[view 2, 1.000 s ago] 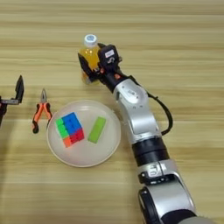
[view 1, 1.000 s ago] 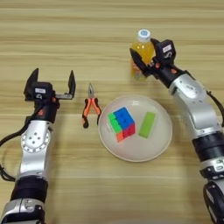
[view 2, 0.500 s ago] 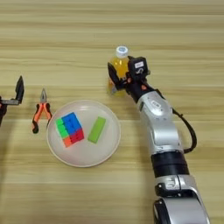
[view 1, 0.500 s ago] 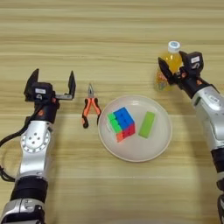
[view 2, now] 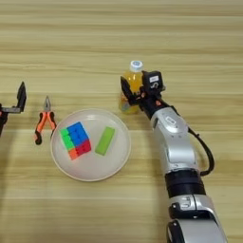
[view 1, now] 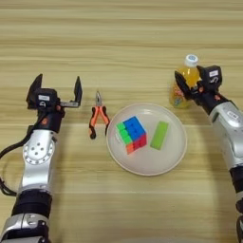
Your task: Move the objects on the table
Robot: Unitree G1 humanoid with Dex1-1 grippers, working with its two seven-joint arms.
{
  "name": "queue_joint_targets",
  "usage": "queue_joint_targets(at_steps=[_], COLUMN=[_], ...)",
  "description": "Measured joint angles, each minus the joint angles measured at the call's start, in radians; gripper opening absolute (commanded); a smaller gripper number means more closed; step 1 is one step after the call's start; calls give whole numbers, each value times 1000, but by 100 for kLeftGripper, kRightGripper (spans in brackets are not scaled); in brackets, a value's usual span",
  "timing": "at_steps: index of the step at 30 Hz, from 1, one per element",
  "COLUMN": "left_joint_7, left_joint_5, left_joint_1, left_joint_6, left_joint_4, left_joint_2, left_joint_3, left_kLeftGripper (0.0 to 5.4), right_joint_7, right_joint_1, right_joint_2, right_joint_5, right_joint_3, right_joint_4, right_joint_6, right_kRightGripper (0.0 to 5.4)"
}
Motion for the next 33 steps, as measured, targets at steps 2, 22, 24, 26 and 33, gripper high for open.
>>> queue_joint_targets(at_steps=[2, 22, 24, 26, 33], left_joint_7=[0, -1, -1, -1, 1], left_joint_5=[0, 0, 0, 0, 2], left_joint_1=[0, 0, 0, 0, -2], left_joint_6=[0, -1, -1, -1, -7], left_joint_4=[0, 0, 0, 0, 6], left_joint_2=[0, 0, 0, 0, 0], left_joint_3=[1, 2, 2, 2, 2], left_kLeftGripper=[540, 540, 540, 540, 540], right_joint_7=[-1, -4, 0, 6, 16], right_joint_1=[1, 2, 6, 7, 31], right_joint_2=[0, 0, 1, 2, 3], right_joint_5=[0, 20, 26, 35, 68], right_joint_3=[0, 0, 0, 0, 0], right_joint_4=[0, -25, -42, -66, -216], right_joint_6=[-2, -5, -8, -24, -86], right_kRightGripper=[341, 537, 537, 537, 537])
